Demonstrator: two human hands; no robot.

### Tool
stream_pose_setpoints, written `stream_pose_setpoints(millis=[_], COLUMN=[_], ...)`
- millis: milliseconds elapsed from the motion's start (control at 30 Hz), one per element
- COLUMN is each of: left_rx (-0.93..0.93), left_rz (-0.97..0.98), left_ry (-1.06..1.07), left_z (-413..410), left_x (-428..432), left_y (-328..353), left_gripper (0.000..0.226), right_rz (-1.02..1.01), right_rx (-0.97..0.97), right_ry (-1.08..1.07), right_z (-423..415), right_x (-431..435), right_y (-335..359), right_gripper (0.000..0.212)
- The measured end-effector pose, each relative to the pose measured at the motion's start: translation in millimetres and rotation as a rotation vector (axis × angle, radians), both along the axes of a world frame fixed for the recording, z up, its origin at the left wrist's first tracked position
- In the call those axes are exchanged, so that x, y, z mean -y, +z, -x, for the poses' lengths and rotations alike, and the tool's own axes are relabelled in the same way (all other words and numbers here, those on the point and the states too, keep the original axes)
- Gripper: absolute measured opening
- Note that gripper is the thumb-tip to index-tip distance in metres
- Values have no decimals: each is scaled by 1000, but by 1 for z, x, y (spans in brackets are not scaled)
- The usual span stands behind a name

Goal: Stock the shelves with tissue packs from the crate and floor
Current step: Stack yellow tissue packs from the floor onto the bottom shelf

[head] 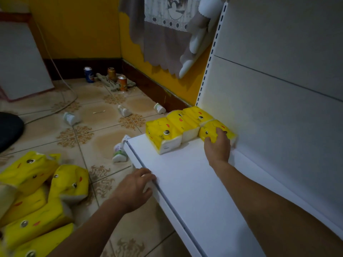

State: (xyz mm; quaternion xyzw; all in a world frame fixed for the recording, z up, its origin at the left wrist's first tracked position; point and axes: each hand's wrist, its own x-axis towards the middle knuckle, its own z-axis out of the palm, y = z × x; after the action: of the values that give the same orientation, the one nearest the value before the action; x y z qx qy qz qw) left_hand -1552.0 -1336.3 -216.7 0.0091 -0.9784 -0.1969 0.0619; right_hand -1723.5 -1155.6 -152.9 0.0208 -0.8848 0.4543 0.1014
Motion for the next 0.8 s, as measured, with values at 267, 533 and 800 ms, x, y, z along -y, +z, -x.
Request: stream_pose_setpoints(millis=[267,533,800], left_rx=[83,346,720], left_rz=[-28,31,-218], left_ry=[320,639,843], left_z=[-69,-143,-187], left_x=[72,131,159], left_y=[2,-11,-39], left_gripper=[61,52,69], right_rz=[-82,-290,-475], right_rx=[-122,173,628], right_ry=[411,875,1132], right_z=[-56,-139,-212], right_x=[120,214,260], right_y=[18,-28,-90], right_gripper=[58,56,57])
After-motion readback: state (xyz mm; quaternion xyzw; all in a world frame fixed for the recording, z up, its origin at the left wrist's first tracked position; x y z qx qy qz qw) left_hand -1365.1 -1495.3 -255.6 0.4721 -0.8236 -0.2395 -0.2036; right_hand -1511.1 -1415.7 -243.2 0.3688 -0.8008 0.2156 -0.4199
